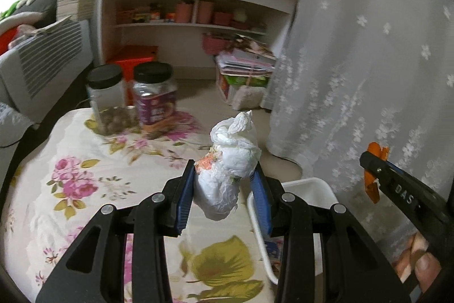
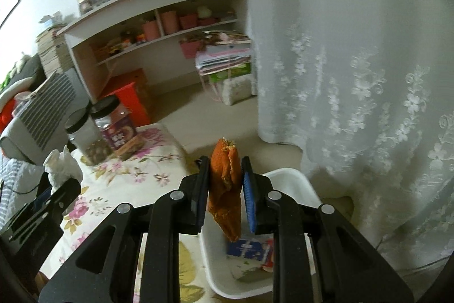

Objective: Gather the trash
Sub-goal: 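Carry the tissue in the left tool and peel in the right tool toward the bin, then open both tools over the white bin, dropping tissue and orange peel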

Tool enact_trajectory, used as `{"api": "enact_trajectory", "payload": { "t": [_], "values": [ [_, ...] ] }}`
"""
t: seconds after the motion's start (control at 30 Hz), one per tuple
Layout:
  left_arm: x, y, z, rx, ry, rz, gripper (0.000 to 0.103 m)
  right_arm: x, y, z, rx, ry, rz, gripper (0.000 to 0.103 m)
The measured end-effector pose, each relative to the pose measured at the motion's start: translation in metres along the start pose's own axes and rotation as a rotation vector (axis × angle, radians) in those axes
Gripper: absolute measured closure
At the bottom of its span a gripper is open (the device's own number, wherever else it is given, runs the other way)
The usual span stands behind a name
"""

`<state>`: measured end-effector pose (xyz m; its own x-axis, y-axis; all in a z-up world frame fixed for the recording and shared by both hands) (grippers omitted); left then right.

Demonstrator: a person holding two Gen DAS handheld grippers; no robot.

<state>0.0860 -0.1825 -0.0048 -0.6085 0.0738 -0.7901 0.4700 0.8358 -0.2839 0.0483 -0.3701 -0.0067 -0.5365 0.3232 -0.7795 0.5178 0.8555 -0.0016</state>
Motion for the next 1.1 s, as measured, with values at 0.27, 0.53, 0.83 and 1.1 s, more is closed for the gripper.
{"api": "enact_trajectory", "payload": {
  "t": [0.27, 0.53, 0.83, 1.1],
  "values": [
    [0.0, -0.047, 0.031, 0.083, 0.048, 0.024, 0.065, -0.005, -0.056, 0.01, 0.088, 0.021, 0.103, 0.059],
    [0.008, -0.089, 0.062, 0.136, 0.099, 0.072, 0.064, -0.005, -0.106, 0.017, 0.161, 0.033, 0.168, 0.046],
    [0.019, -0.13, 0.091, 0.186, 0.151, 0.118, 0.064, 0.003, -0.16, 0.023, 0.274, 0.037, 0.189, 0.034],
    [0.03, -0.157, 0.113, 0.214, 0.189, 0.153, 0.063, 0.011, -0.193, 0.022, 0.37, 0.014, 0.183, 0.017]
  ]
}}
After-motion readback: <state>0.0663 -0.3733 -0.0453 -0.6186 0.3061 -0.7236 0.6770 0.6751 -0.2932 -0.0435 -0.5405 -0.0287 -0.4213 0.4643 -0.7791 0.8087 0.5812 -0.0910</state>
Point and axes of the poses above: each gripper's, at about its wrist camera, not at the fingertips, and z roughly the way its jaws point, y to its left, x to its underside, the point moved 4 cm from there along z, roughly the way its jaws point, and after that the axes turned 13 degrees about x, right-handed, at the moved point
